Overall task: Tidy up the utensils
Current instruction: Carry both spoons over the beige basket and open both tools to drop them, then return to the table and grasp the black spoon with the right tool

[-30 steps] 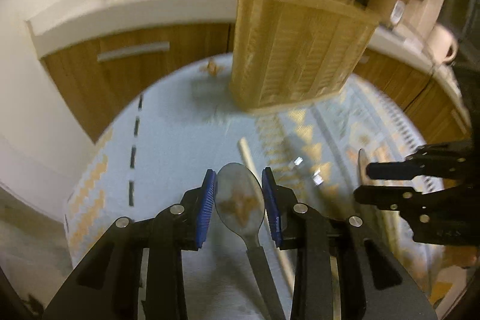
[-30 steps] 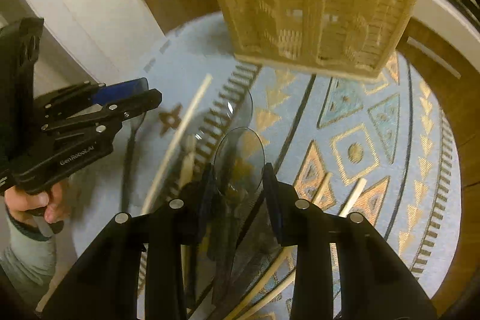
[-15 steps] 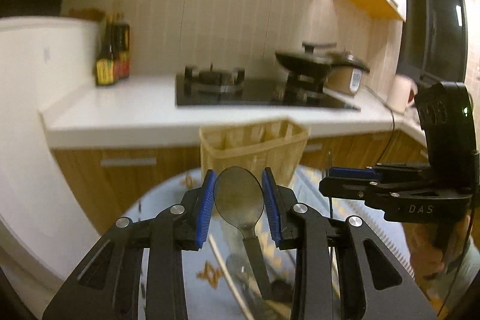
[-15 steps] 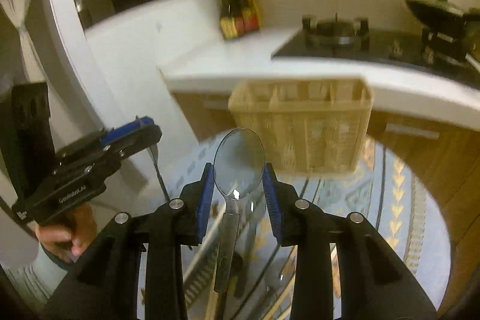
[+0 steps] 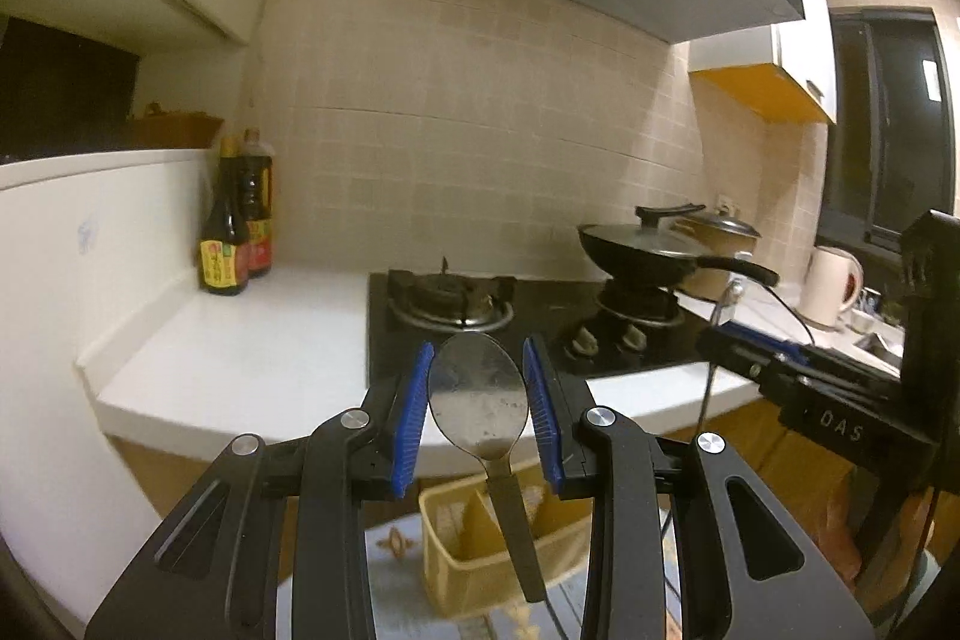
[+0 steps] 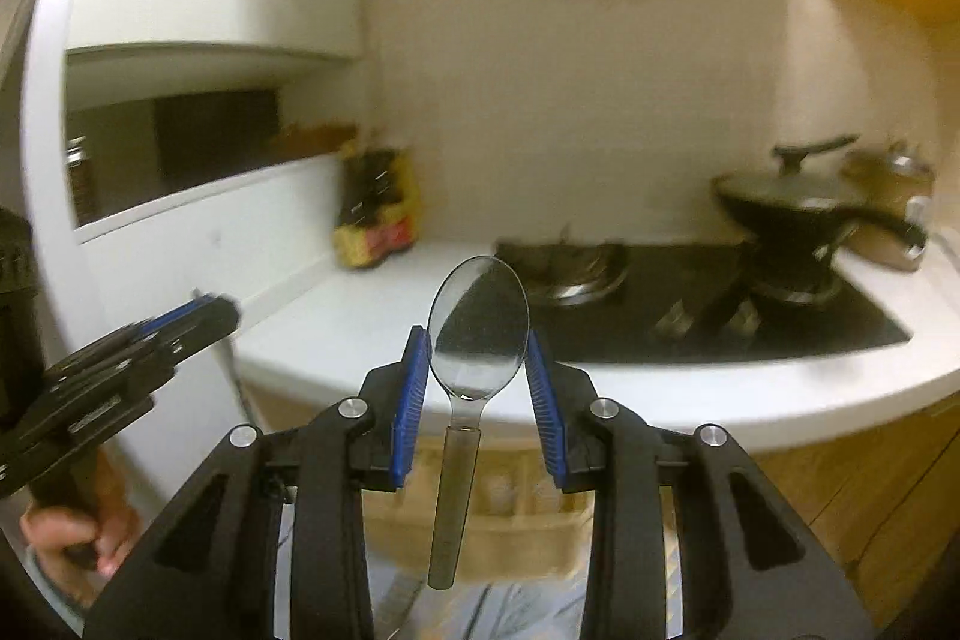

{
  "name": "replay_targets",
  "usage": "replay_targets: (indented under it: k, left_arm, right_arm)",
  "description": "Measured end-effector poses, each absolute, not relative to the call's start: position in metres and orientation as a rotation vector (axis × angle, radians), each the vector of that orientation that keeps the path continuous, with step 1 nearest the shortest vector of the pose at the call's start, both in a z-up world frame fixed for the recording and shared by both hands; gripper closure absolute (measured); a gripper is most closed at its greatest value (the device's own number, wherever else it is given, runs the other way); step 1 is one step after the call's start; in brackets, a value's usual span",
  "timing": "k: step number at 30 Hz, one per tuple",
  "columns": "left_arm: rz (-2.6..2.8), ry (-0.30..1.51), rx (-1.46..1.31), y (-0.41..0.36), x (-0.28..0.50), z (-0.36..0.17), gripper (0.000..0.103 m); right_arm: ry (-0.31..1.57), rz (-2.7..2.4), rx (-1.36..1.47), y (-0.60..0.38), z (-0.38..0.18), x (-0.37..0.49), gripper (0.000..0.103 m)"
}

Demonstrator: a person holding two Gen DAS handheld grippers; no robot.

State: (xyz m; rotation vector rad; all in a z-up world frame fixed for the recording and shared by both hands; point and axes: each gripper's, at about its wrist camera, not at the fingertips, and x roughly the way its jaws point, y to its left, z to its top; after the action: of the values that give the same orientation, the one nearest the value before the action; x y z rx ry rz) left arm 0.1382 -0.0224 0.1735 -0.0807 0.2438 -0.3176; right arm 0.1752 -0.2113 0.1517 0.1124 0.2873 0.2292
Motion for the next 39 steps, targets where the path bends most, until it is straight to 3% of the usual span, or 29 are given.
replay_targets:
  k: [7, 28, 30, 32, 39]
  left_arm:
    - [-0.258, 0.191, -0.089, -0.024, 0.165, 0.162, 0.073]
    - [-0.242, 0.237, 0.009, -0.040, 0.186, 0.112, 0.072]
    - [-0.268, 0.259, 0.007, -0.040, 0.182, 0.110, 0.055]
    - [-0.274, 0.269, 0.009, -0.038, 0.173, 0.110, 0.055]
    - [-0.375, 0.426, -0.068, -0.021, 0.145, 0.106, 0.049]
  right_arm:
    - [0.195, 0.098, 0.089, -0.224, 0.133, 0.213, 0.073]
    - [0.333, 0.124, 0.124, -0.241, 0.066, 0.240, 0.072]
    - [0.371, 0.159, 0.144, -0.245, 0.065, 0.234, 0.070]
    - [0.405, 0.182, 0.158, -0.247, 0.064, 0.228, 0.054]
    - [0.515, 0.221, 0.208, -0.260, 0.061, 0.186, 0.051]
